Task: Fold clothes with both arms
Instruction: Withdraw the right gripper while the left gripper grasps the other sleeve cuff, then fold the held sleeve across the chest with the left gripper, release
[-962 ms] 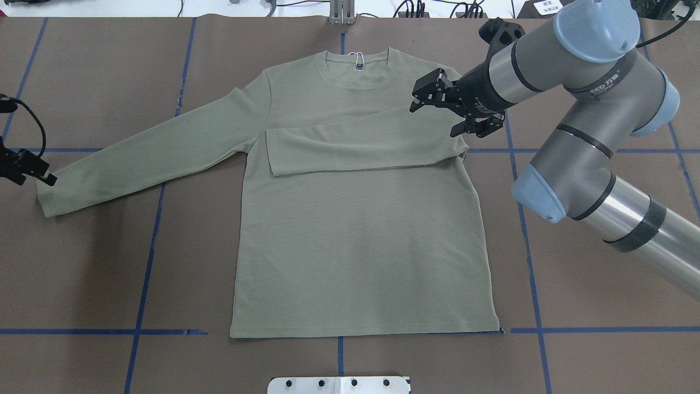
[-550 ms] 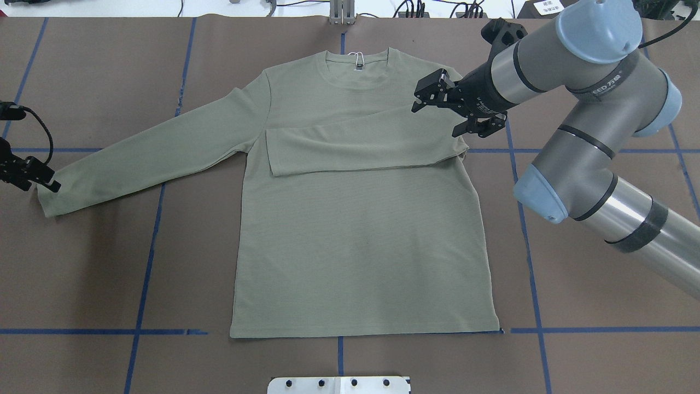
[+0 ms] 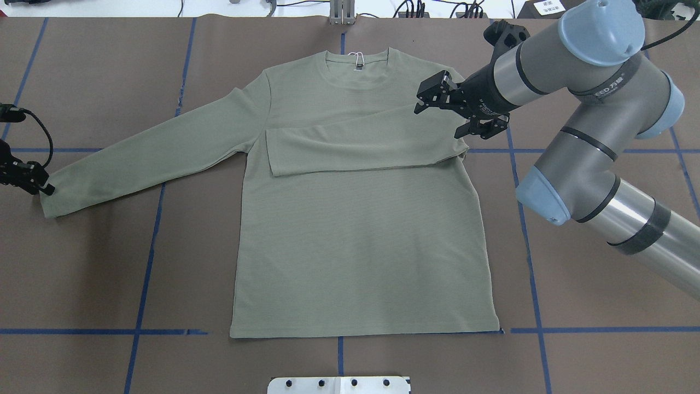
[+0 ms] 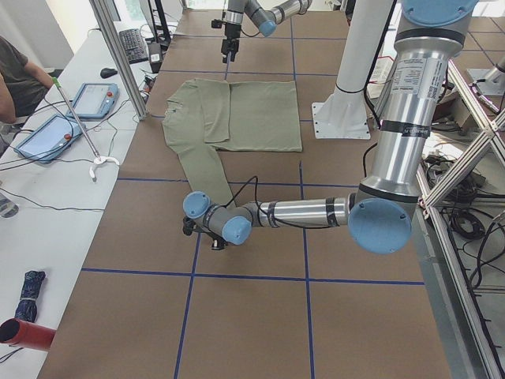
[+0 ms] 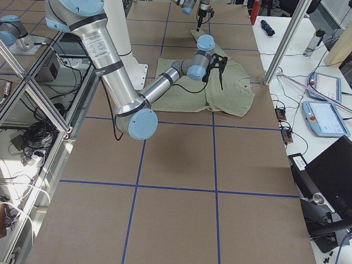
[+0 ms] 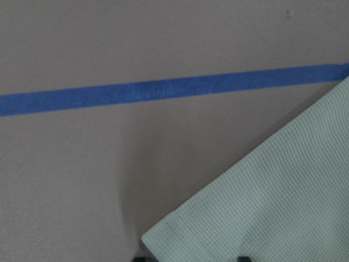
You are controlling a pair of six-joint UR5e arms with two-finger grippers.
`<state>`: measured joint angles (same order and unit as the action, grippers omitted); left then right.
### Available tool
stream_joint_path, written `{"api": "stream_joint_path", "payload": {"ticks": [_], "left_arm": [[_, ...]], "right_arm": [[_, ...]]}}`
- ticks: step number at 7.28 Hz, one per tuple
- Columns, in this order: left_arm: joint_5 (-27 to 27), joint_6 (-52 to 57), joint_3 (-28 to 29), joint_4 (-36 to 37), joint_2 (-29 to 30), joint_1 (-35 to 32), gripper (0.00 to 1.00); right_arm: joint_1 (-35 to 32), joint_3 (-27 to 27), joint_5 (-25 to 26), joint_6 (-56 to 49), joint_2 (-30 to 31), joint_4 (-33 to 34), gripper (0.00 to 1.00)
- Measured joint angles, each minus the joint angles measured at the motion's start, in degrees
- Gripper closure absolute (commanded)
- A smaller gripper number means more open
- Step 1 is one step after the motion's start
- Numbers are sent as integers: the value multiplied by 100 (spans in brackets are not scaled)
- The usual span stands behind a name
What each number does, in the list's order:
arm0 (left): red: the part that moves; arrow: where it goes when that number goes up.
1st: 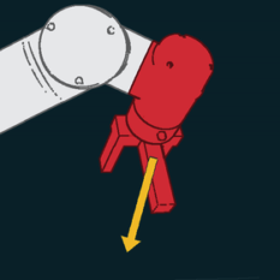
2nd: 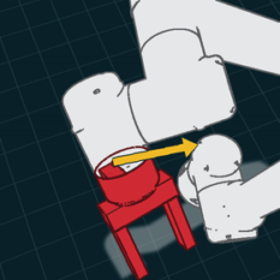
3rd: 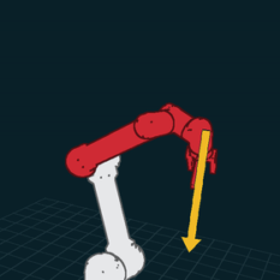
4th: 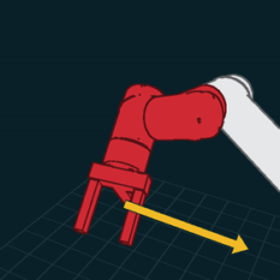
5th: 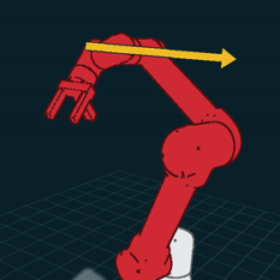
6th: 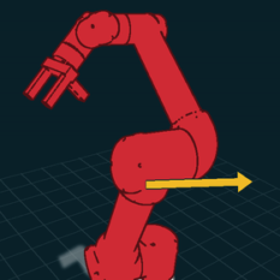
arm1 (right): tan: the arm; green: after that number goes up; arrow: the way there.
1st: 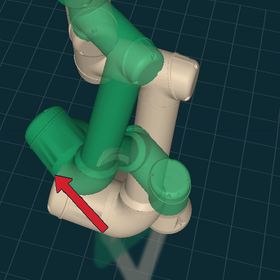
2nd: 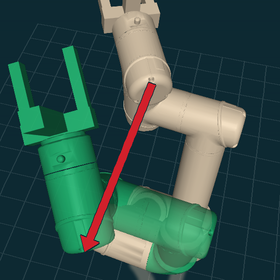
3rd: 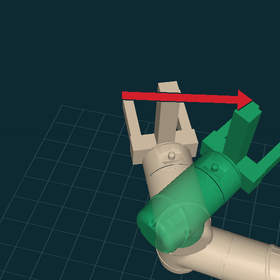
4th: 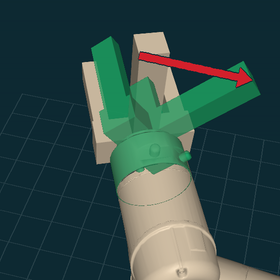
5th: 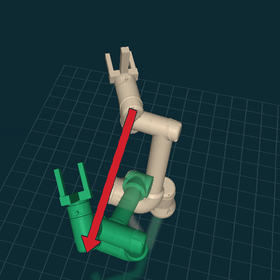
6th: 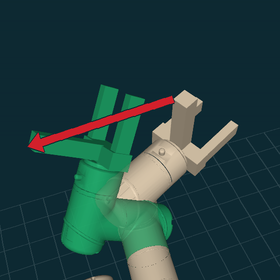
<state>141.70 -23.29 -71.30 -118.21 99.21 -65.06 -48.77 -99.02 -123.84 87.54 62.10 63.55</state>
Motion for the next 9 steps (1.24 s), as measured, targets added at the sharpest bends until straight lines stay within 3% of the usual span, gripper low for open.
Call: {"api": "stream_joint_path", "payload": {"ticks": [3, 6, 7, 9], "left_arm": [[59, -72, -352, 43, 28, -16, 100], [411, -1181, -1368, 39, 3, -8, 100], [491, -1971, -1825, 5, 196, 111, 100], [246, -3791, -2222, -33, 1324, 817, 100]], "right_arm": [[2, -9, 6, 0, 89, -15, 0], [-36, -28, -16, 0, 225, -23, 0], [-170, -86, -46, -4, 357, -21, 0], [-615, -227, -92, -387, 895, -18, 0]]}}
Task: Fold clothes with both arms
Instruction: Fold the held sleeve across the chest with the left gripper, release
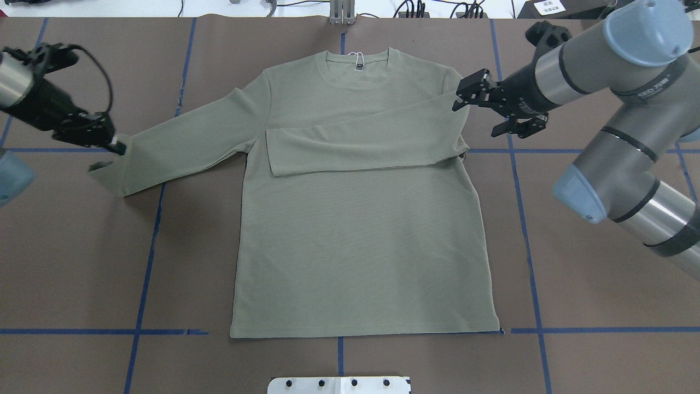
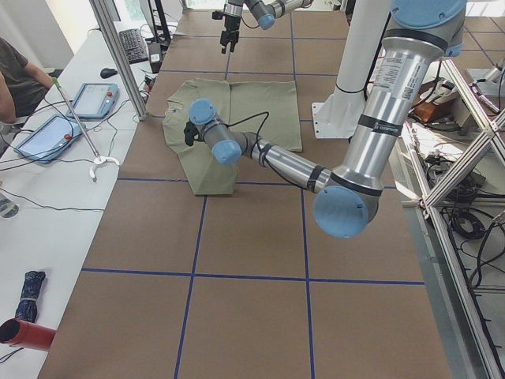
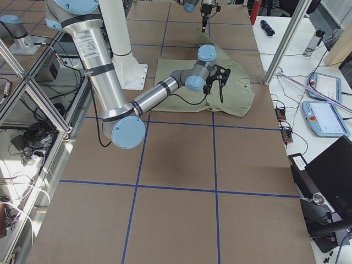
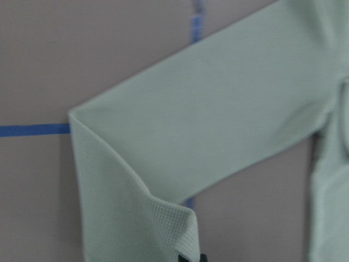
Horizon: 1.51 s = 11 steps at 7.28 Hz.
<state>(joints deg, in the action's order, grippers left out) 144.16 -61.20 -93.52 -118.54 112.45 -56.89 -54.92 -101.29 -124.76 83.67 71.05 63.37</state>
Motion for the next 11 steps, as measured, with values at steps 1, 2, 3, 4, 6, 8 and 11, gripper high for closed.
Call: {"api": "stream_joint_path", "payload": {"ticks": [1, 2, 3, 4, 6, 8, 11], "left_arm": [[-548, -890, 80, -13, 781, 508, 100], [-1225, -1717, 430, -86, 1647, 1002, 100], [-1878, -2406, 1033, -266, 2543, 1437, 100], [-2573, -2914, 1746, -503, 3347, 1876, 94], [-3817, -3449, 3079, -1212, 4367, 2550, 19], [-4129, -3544, 3614, -1676, 4587, 2703, 10], [-4108, -3749, 1653, -1361, 3441, 2708, 12]], "right_arm": [[-230, -19, -11, -547, 313, 0, 0], [-457, -17, -20, -1174, 612, -1, 0], [-671, -12, -33, -1747, 869, -3, 0], [-840, -3, -51, -2154, 1043, -2, 0], [-993, 47, -71, -2484, 1168, 4, 0], [-1012, 60, -61, -2528, 1206, -7, 0], [-704, -125, -33, -2196, 1213, -22, 0]]}}
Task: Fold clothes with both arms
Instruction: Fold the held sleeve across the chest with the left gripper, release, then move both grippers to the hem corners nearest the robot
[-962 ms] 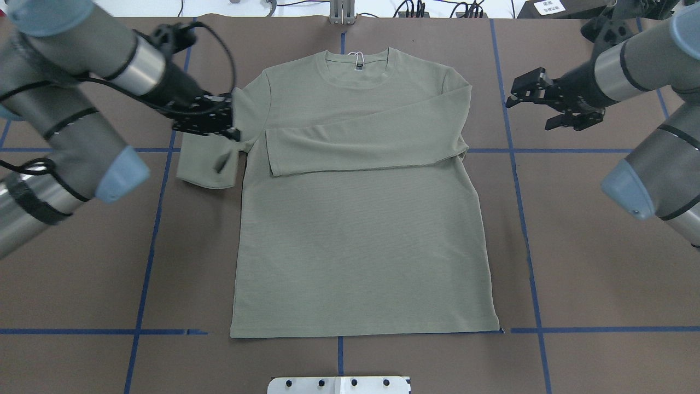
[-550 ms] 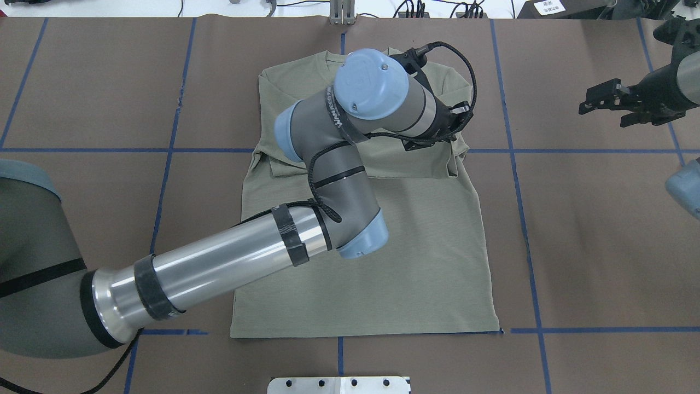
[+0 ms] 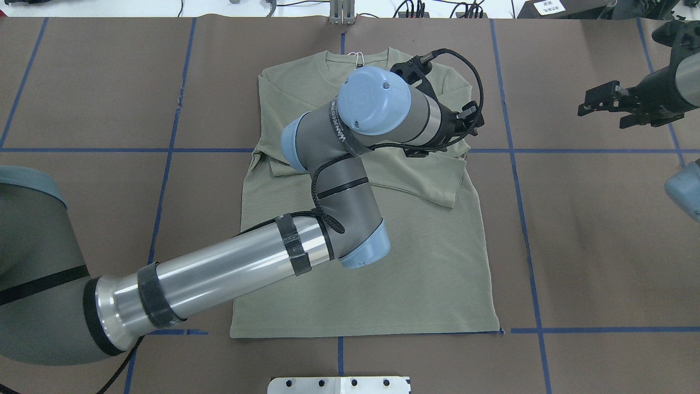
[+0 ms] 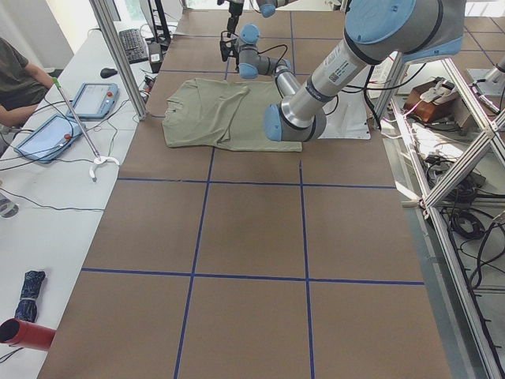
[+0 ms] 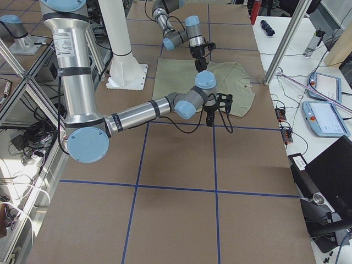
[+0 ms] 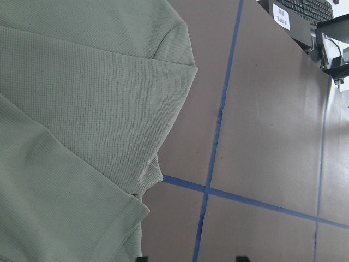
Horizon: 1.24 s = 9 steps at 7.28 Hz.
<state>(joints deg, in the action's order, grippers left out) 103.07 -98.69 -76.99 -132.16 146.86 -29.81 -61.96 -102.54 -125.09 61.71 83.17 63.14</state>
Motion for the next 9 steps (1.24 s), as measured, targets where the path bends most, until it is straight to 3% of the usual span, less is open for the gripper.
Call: {"api": "stream_joint_path", "payload": {"ticks": [2, 3, 6, 8, 9], "left_arm": [[372, 12, -2060, 700, -1396, -2, 13], [507, 28, -2644, 933, -1886, -15, 13], [598, 50, -3196, 1261, -2671, -15, 14], [614, 50, -3338, 1284, -2954, 23, 14], [616, 46, -3354, 1286, -3016, 41, 14]], "right_arm": [[710, -636, 202, 1179, 249, 4, 0], [1297, -1106, 586, 1804, 515, 5, 0], [3730, -2219, 2578, 3817, 1288, 15, 2], [5232, -2424, 3935, 4833, 1592, 56, 8], [5680, -2405, 4349, 5280, 1680, 73, 11]]}}
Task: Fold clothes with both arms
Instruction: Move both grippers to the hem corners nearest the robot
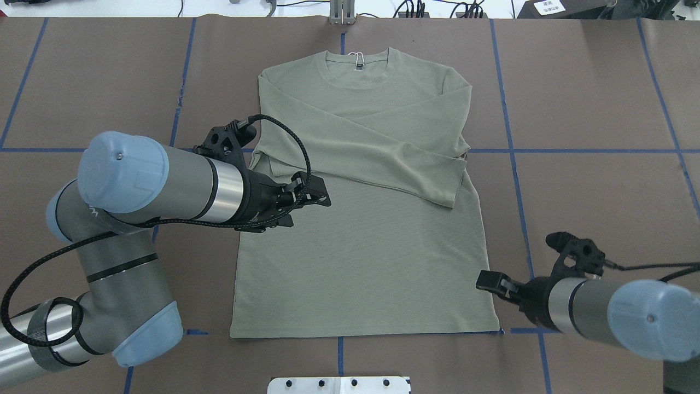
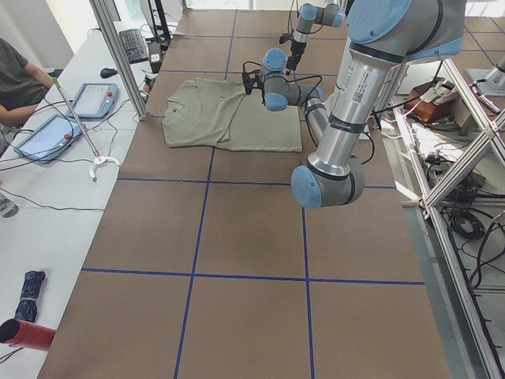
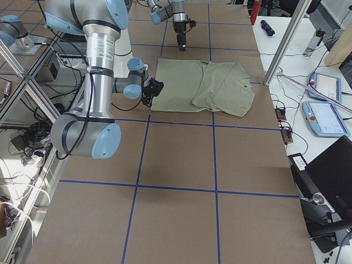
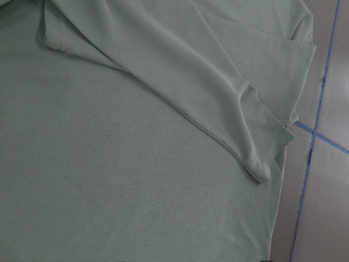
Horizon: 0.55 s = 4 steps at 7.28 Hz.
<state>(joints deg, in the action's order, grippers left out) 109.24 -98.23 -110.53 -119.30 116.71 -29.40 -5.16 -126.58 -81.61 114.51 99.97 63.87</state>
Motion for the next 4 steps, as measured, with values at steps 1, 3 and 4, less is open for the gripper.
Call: {"api": "stream_joint_path", "payload": {"ticks": [1, 3, 4], "left_arm": [[-1, -2, -8, -7, -71, 22, 14], [-7, -3, -12, -21, -127, 51, 14], [-7, -3, -12, -22, -131, 54, 14]], "right_arm": [[219, 75, 229, 445, 36, 7, 11], [334, 289, 381, 775, 4, 15, 20], [343, 382, 385, 804, -18, 15, 23]]}}
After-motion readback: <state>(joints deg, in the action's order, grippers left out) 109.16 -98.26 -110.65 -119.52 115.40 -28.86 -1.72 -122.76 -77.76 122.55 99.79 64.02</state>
